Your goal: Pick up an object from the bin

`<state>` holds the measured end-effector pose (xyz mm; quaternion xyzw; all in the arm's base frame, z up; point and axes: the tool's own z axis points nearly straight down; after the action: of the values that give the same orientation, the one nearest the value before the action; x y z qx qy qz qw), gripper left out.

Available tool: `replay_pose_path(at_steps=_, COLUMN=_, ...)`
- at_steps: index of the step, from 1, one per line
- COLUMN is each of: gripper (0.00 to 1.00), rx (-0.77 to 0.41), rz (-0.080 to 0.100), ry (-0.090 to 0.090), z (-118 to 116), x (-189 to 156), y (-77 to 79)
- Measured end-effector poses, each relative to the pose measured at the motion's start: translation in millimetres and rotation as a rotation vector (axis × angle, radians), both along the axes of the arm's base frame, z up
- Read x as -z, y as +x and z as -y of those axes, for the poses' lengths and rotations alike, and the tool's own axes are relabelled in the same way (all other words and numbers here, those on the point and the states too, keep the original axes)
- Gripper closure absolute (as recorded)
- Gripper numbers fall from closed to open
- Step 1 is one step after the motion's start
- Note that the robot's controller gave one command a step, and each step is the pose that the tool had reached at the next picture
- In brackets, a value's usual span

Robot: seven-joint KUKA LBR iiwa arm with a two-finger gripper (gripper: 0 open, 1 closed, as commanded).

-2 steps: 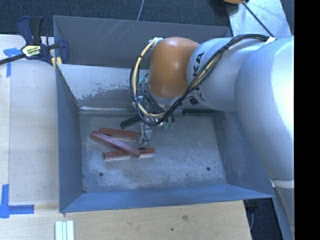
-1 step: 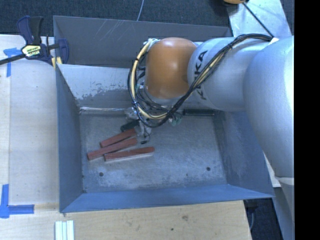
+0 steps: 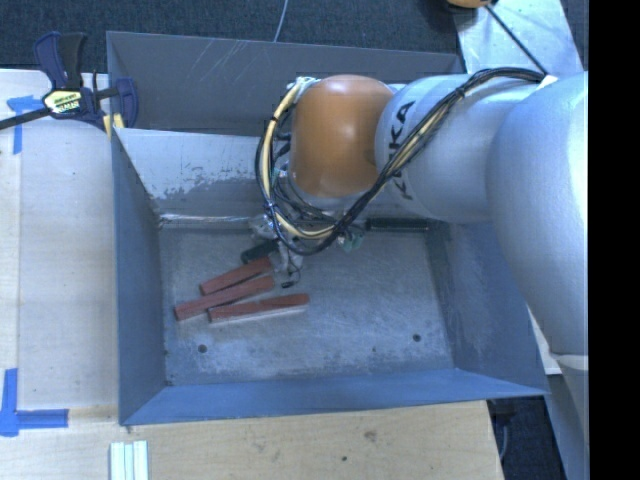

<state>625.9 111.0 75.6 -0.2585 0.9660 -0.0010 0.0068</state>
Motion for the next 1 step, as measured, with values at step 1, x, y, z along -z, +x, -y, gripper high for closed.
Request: replay_pose_path(at_steps=1, gripper=1.0, rx=0.0, rz=0.0, ry=0.001, z=0.0, x=-2.0, y=0.0)
